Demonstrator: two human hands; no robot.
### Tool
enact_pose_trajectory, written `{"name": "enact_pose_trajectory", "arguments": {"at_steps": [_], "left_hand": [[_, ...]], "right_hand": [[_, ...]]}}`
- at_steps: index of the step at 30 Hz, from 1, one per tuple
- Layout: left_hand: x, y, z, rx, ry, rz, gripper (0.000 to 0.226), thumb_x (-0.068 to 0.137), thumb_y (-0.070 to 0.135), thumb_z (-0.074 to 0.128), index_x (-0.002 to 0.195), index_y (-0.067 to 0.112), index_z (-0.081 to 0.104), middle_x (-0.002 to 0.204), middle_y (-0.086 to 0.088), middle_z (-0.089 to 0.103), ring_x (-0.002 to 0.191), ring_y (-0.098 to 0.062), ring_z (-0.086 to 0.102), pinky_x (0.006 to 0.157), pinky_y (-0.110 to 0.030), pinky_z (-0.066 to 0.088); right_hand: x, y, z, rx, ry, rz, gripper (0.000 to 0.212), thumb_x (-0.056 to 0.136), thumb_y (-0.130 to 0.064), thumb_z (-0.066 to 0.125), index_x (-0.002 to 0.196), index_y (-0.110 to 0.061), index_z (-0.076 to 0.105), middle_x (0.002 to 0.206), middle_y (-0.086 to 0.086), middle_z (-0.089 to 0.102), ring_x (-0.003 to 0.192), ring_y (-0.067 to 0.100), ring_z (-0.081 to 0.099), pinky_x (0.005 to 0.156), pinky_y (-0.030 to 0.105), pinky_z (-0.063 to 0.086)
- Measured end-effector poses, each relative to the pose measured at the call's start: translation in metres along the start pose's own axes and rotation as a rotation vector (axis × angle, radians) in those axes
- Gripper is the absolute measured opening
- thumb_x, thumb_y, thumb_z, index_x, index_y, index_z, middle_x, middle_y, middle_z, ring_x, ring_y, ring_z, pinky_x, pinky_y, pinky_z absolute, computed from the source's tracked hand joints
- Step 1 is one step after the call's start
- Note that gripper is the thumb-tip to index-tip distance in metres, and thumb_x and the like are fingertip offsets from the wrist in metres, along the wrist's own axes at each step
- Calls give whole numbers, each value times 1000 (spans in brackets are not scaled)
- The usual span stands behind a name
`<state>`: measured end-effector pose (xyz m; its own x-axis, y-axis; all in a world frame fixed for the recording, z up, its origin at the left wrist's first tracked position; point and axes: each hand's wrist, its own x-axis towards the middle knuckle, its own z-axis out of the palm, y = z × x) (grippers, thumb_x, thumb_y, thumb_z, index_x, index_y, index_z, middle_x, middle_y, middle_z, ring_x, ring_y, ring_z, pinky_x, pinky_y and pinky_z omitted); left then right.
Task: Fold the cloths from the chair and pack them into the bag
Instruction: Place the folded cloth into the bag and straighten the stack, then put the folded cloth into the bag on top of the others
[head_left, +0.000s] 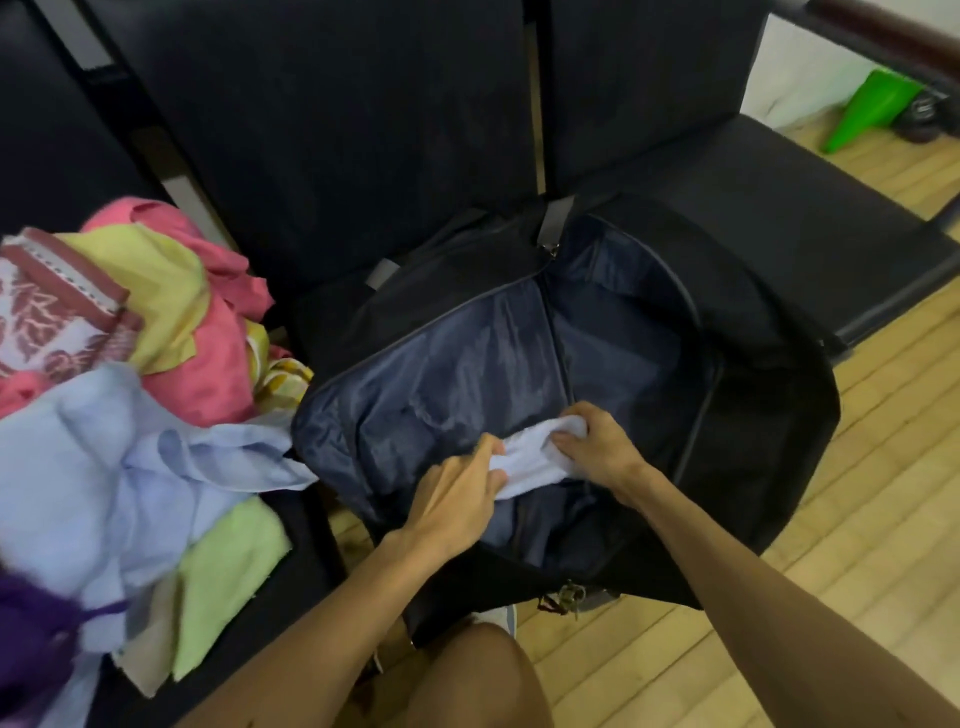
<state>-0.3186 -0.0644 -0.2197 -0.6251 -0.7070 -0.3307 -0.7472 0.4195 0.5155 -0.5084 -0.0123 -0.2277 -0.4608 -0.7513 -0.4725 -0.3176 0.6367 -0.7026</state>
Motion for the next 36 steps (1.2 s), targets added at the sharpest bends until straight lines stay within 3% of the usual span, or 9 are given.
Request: {"name": "enact_pose_trajectory", "arguments": {"at_steps": [4, 7, 14, 18, 21, 26, 29, 32, 36], "left_hand": [[2, -6, 2, -77, 17, -66, 23, 102, 26, 50, 124, 21, 54, 118, -8, 67, 111, -30, 60, 75, -29, 37], [-1, 2, 3, -73, 66, -74, 32, 100, 27, 53, 131, 22, 51, 130, -5, 60, 118, -27, 57, 84, -33, 43], [-6, 17, 8, 77, 79, -130, 37, 100, 24, 54, 136, 19, 49, 136, -9, 55, 120, -28, 58, 93, -37, 48], [-15, 22, -6, 18, 74, -86, 38, 101, 19, 50, 140, 18, 49, 139, -11, 50, 123, -30, 54, 98, -37, 45], [-35, 23, -30, -80, 186, 27, 33, 99, 20, 54, 132, 17, 57, 131, -7, 56, 119, -25, 57, 97, -35, 46], [-118, -9, -79, -265, 490, 146, 5, 91, 24, 65, 93, 21, 67, 81, 7, 68, 76, -11, 63, 68, -35, 52], [-178, -53, -81, -272, 537, 28, 6, 89, 27, 69, 84, 23, 68, 68, 10, 65, 68, -8, 60, 63, -28, 48], [-221, -109, -67, -270, 491, -176, 8, 88, 30, 72, 82, 26, 68, 69, 13, 65, 70, -5, 61, 67, -25, 49], [-241, -169, -44, -190, 458, -332, 8, 88, 30, 70, 83, 24, 68, 80, 7, 68, 79, -15, 63, 71, -36, 52]], "right_hand": [[-8, 1, 3, -112, -14, -43, 19, 94, -16, 58, 113, -16, 58, 107, 4, 63, 101, 20, 61, 84, 31, 51], [-13, 1, 7, -159, -20, -13, 29, 92, -20, 62, 120, -16, 54, 111, 7, 60, 100, 22, 60, 81, 31, 49], [-22, -5, 33, -583, 110, -107, 49, 94, -28, 61, 136, -13, 41, 135, 13, 45, 124, 31, 44, 98, 42, 43], [-35, -20, 25, -658, 165, -77, 65, 91, -36, 65, 145, -21, 31, 141, 12, 36, 130, 35, 38, 103, 48, 40], [-59, -39, 23, -564, 207, -251, 53, 94, -29, 62, 141, -21, 41, 142, 11, 41, 129, 34, 42, 102, 46, 42], [-129, -79, 58, -242, 189, -607, 25, 93, -20, 65, 116, -14, 61, 114, 2, 64, 103, 15, 61, 85, 25, 46], [-165, -90, 102, -129, 124, -679, 20, 89, -15, 69, 109, -16, 65, 97, -5, 68, 88, 5, 61, 80, 19, 46], [-187, -91, 158, -113, -1, -709, 18, 87, -13, 70, 104, -18, 67, 91, -6, 67, 84, 6, 63, 77, 15, 48], [-188, -89, 222, -218, -154, -743, 13, 86, -12, 68, 97, -18, 70, 96, -5, 68, 93, 15, 62, 83, 29, 51]]}}
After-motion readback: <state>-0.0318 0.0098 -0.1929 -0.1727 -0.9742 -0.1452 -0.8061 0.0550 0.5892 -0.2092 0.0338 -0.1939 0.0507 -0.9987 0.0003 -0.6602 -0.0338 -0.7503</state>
